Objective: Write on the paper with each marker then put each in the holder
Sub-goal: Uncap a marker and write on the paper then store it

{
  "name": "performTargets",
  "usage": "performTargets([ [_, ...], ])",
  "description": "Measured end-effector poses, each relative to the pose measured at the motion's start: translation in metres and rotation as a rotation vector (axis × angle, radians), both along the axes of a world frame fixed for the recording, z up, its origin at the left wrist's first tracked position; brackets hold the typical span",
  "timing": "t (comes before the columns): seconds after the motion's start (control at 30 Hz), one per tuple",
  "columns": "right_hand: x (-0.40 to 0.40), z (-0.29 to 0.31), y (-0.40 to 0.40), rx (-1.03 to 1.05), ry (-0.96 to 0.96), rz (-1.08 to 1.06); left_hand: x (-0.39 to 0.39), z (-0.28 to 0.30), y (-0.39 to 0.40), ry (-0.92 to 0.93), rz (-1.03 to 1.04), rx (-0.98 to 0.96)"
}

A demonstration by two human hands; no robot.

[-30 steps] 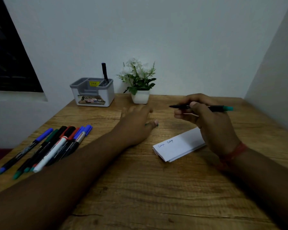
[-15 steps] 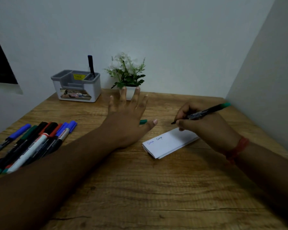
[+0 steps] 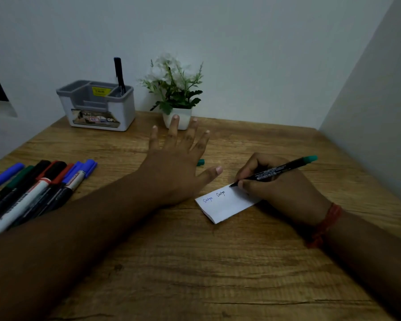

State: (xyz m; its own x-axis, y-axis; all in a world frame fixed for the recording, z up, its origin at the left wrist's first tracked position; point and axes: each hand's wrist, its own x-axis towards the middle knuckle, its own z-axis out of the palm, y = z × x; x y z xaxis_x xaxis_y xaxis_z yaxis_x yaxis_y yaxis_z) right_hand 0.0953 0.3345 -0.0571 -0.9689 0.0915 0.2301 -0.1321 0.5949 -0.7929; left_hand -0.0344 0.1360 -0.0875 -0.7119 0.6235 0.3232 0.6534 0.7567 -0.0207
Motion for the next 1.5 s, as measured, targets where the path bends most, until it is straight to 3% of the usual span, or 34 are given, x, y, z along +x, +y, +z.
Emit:
performTargets([
  [1.5,-0.0051,-0.0015,0.0024,0.0,-0.053,-0.022,0.0003,0.0042,-0.0033,-0.029,0.023,-0.038],
])
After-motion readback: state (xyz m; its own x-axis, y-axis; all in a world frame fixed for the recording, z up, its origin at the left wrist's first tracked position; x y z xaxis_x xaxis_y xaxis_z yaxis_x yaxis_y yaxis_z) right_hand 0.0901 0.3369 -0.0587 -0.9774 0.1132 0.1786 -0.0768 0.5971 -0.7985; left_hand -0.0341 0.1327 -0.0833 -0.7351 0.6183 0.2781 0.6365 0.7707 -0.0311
